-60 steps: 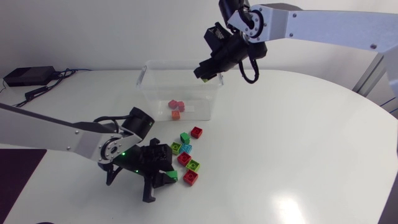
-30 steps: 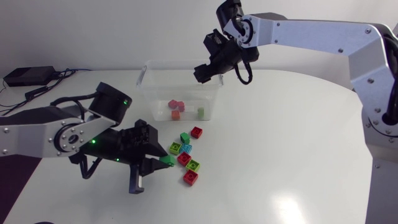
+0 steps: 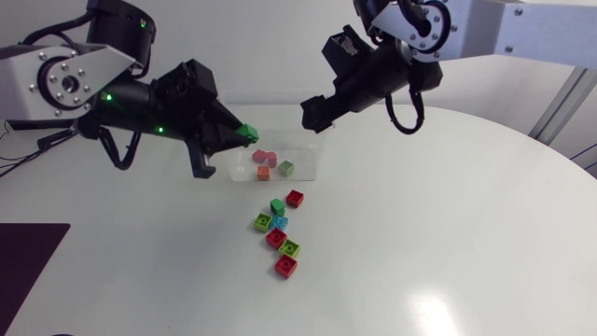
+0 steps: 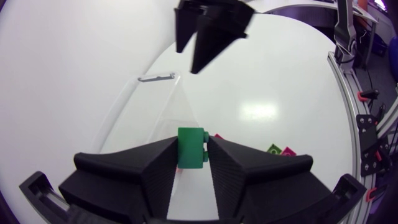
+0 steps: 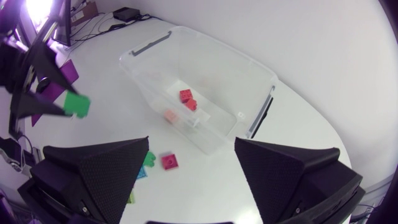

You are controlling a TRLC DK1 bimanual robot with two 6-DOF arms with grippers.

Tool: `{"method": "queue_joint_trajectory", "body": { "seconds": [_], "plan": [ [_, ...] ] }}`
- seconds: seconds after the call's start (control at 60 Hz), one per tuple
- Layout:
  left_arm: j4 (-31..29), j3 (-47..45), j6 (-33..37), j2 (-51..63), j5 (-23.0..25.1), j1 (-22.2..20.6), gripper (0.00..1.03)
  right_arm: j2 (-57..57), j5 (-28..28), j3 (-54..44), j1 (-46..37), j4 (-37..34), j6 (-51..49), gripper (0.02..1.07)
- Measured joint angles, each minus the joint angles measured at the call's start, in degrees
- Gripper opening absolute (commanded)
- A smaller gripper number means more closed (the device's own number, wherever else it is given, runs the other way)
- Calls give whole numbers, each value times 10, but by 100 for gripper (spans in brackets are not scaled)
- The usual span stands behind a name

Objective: Place the duplo bricks in the container

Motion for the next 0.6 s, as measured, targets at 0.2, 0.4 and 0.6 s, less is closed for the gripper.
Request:
{"method": "queue_joint_trajectory", "body": {
  "seconds": [0.2,0.4,0.6],
  "plan": [
    [24,75,-30,66,0,18,31,-40,-6,-103,34,12,-13,103],
    [41,149,-48,138,0,38,31,-44,-8,-186,75,19,-17,103],
    [45,209,-60,208,-14,50,31,-44,-9,-224,122,27,-19,103]
  ]
}}
